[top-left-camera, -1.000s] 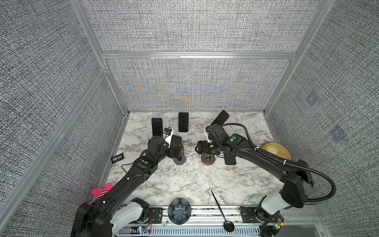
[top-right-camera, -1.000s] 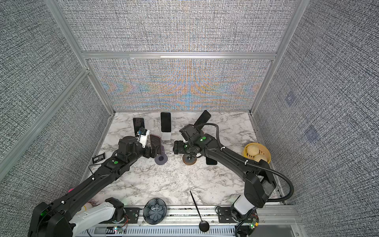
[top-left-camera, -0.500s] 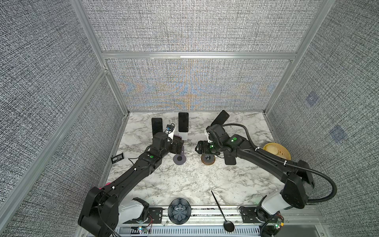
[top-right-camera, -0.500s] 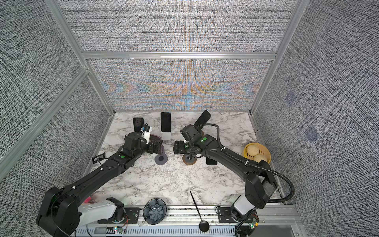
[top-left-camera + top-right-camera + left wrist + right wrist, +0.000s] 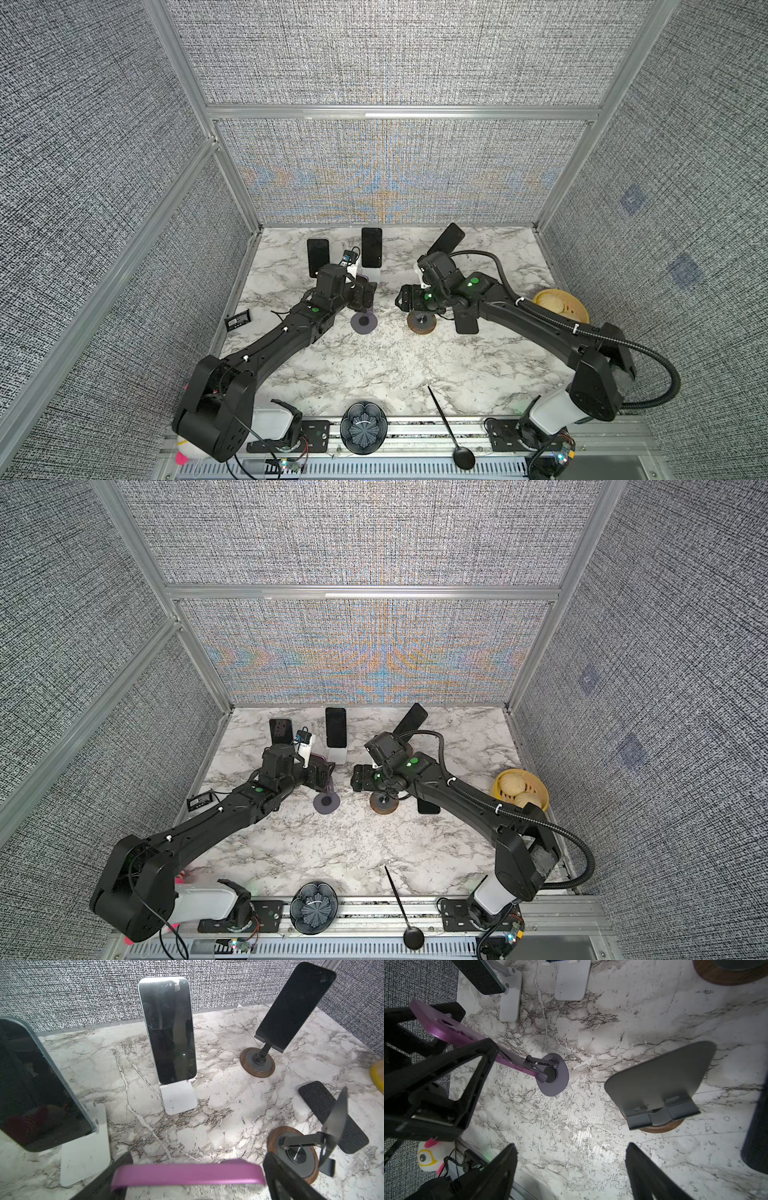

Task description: Remove the phone from the phone stand

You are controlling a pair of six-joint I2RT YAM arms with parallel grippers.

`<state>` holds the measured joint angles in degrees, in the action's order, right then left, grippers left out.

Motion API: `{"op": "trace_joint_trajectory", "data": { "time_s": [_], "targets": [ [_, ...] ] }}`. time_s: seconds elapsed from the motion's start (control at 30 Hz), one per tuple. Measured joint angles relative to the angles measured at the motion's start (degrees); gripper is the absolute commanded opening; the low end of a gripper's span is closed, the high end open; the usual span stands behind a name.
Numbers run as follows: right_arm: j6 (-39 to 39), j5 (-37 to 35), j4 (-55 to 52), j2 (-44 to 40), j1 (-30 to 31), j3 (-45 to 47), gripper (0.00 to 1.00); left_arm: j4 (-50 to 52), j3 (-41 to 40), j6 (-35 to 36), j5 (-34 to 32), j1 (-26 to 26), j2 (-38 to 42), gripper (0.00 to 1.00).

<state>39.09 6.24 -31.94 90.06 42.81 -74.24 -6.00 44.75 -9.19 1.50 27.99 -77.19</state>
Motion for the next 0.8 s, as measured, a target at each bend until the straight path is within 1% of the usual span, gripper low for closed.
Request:
{"op": "trace_joint_trajectory", "data": {
  "time_s": [0.03, 0.13, 0.4, 0.53, 0.67, 0.8],
  "targets": [
    [0.00, 0.00, 0.00, 0.02, 0.00, -0.02, 0.83, -0.07, 0.11, -0.09, 0.00, 0.00, -0.26, 0.98],
    [-0.02, 0.00, 0.00, -0.09, -0.02, -0.02, 0.83, -0.31, 0.24, -0.07, 0.02, 0.00, -0.94, 0.93],
    [-0.07, 0.20, 0.42, -0.44, -0.02, 0.72, 0.83, -0.57, 0.83, -0.09, 0.00, -0.02, -2.45, 0.76],
    [-0.07, 0.20, 0.42, -0.59, -0.02, 0.87, 0.83, -0.50, 0.98, -0.09, 0.00, -0.02, -2.56, 0.71],
    [-0.24, 0.20, 0.42, -0.61, -0.07, 0.87, 0.83, -0.48, 0.98, -0.11, 0.00, -0.02, -2.56, 0.64],
    [-0.24, 0.17, 0.44, -0.61, -0.07, 0.92, 0.83, -0.26, 0.98, -0.11, -0.02, 0.00, -2.43, 0.59]
  ]
}}
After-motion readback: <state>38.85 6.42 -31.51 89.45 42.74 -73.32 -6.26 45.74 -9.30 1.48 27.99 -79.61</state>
